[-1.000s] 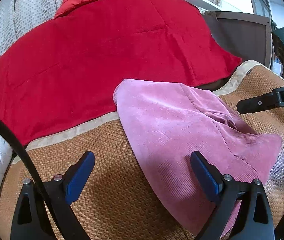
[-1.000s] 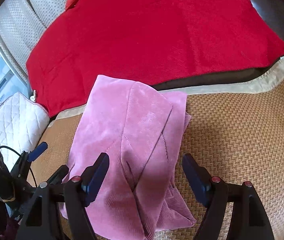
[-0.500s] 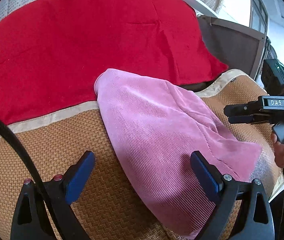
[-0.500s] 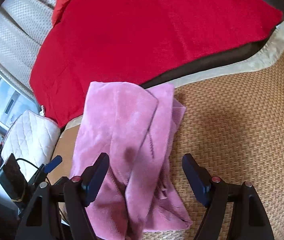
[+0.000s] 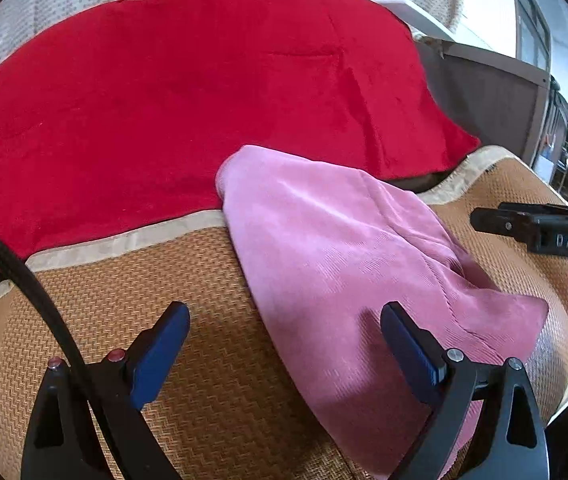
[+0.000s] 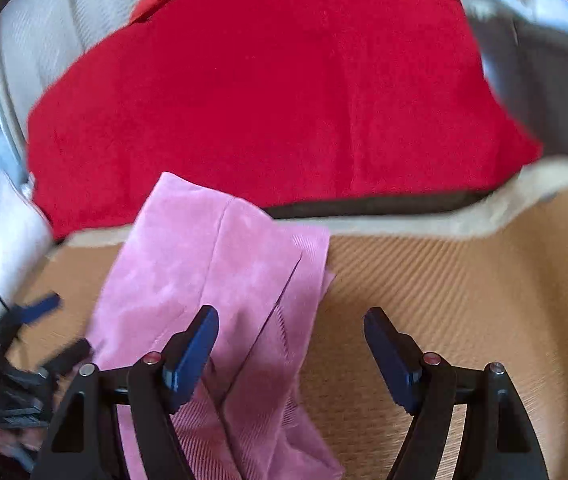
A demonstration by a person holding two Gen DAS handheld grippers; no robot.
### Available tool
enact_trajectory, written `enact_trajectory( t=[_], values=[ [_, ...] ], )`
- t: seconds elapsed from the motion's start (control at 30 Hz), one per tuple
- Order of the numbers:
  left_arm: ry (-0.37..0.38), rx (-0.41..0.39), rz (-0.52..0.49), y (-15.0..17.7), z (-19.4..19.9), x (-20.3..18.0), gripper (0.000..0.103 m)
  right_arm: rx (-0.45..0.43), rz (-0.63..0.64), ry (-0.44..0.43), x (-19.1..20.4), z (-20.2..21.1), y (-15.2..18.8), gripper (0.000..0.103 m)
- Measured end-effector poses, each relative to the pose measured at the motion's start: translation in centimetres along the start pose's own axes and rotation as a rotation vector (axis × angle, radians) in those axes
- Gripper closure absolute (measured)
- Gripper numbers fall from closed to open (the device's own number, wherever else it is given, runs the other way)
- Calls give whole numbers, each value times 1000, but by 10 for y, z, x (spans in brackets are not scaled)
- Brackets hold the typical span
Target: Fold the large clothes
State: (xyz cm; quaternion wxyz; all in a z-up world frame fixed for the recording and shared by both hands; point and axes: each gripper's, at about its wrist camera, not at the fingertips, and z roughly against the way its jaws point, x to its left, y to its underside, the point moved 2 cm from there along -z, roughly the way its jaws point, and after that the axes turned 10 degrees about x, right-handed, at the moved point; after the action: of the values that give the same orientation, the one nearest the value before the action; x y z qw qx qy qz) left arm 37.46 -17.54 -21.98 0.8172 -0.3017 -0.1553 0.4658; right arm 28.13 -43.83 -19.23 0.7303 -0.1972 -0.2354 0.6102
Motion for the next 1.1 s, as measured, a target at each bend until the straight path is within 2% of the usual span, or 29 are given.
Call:
enact_trajectory(
  t=[0.13, 0.27, 0.57, 0.73, 0.8, 0.83, 0.9, 0.97, 1.1],
  values=[
    [-4, -3, 15, -1, 0, 5, 6, -29, 46, 106, 9, 7, -1, 24],
    [-3, -4, 11, 0, -1, 3, 6, -45, 63, 146, 11, 10, 0, 24],
    [12, -3, 9, -2, 0, 3, 6, -46, 71, 146, 13, 8, 1, 24],
    [84, 30, 21, -5, -5, 3, 6, -36, 69, 127, 13, 5, 1, 24],
    [144, 60, 30, -6, -9, 4, 6, -19, 53, 81, 10, 2, 1, 24],
    [203, 89, 41, -6, -13, 5, 6, 1, 30, 4, 5, 0, 0, 24],
    [270, 127, 65, -7, -18, 8, 6, 45, -23, -117, -4, -8, 0, 24],
    [288, 141, 81, -8, -22, 12, 6, 116, -121, -280, -22, -23, -1, 24],
    [359, 177, 142, -10, -31, 23, 6, 198, -252, -441, -48, -48, 3, 24]
  ],
)
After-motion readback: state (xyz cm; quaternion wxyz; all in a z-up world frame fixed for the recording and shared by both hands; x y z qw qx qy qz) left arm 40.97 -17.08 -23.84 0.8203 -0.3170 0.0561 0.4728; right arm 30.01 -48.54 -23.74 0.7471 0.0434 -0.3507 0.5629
